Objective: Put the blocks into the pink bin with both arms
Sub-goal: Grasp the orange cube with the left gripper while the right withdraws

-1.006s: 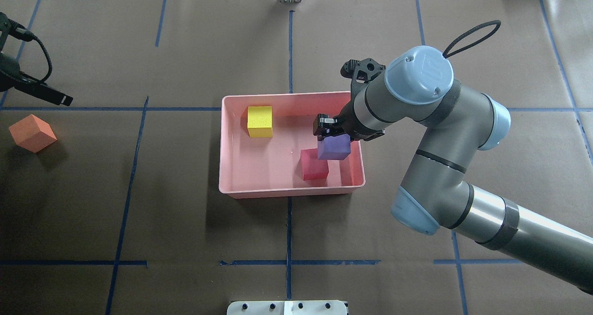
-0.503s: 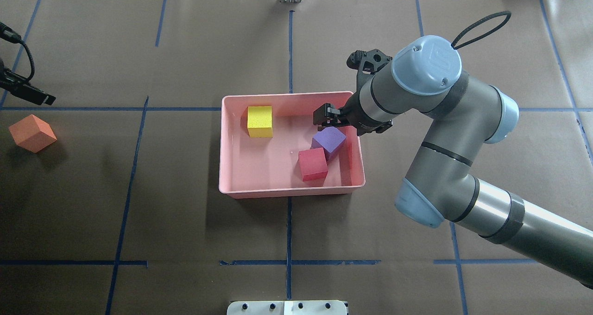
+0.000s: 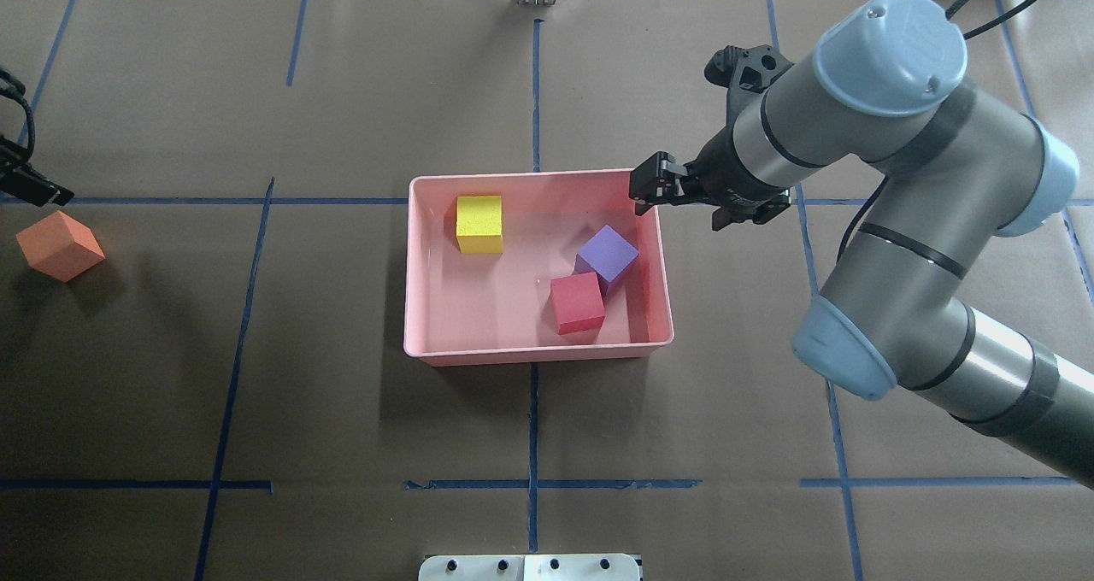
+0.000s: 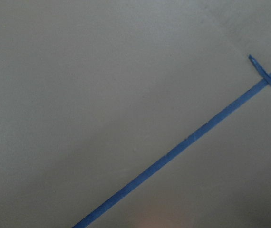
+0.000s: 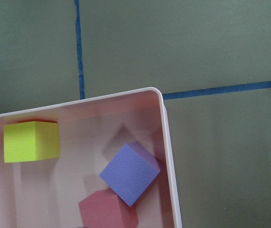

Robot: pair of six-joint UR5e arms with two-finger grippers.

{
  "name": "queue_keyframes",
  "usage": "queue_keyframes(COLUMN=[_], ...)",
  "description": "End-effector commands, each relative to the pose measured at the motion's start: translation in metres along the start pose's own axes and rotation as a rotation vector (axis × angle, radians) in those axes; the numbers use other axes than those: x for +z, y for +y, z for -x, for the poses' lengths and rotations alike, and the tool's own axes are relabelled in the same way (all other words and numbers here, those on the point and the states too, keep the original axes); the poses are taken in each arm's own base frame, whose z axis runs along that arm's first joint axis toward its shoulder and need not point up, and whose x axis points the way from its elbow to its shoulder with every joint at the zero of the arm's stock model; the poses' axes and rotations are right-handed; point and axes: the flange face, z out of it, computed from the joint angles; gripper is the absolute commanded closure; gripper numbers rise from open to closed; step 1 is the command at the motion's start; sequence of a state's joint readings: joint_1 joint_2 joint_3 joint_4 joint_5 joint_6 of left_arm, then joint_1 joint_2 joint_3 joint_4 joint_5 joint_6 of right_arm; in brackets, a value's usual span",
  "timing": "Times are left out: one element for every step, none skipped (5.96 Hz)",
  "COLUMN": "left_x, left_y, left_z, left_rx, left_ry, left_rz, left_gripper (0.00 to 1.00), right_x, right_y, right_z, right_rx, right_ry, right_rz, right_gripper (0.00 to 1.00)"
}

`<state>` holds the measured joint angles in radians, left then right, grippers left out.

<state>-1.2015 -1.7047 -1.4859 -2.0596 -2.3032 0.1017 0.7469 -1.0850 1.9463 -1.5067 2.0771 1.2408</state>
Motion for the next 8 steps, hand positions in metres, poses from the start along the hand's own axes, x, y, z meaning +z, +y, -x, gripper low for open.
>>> queue_keyframes(left_x=[0.019, 0.029, 0.033, 0.044, 0.051, 0.066, 0.070, 0.071], left_y=[0.021, 0.039, 0.043, 0.040, 0.039, 0.045, 0.049, 0.048], left_z=[0.007, 0.009, 0.010, -0.002, -0.008, -0.012, -0.010, -0.009], left_rx=[0.029, 0.006, 0.006, 0.016, 0.024, 0.033, 0.028, 0.031], left_ry=[0.071, 0.108, 0.108, 0.118, 0.127, 0.138, 0.137, 0.116], left_rz=[0.034, 0.055, 0.062, 0.080, 0.091, 0.118, 0.127, 0.132], left_gripper=[0.00, 0.00, 0.00, 0.00, 0.00, 0.00, 0.00, 0.00], right_x=[-0.011, -0.010, -0.006, -0.004, -0.003, -0.002, -0.002, 0.000], right_y=[0.004, 0.005, 0.009, 0.012, 0.013, 0.014, 0.015, 0.017], right_z=[-0.010, -0.010, -0.008, -0.007, -0.006, -0.006, -0.005, -0.004], right_rx=[0.008, 0.007, 0.001, -0.001, -0.003, -0.003, -0.004, -0.008], right_ry=[0.012, 0.013, 0.014, 0.015, 0.015, 0.015, 0.015, 0.017], right_rz=[-0.004, -0.006, 0.002, 0.007, 0.010, 0.009, 0.011, 0.010], right_gripper=[0.00, 0.00, 0.00, 0.00, 0.00, 0.00, 0.00, 0.00])
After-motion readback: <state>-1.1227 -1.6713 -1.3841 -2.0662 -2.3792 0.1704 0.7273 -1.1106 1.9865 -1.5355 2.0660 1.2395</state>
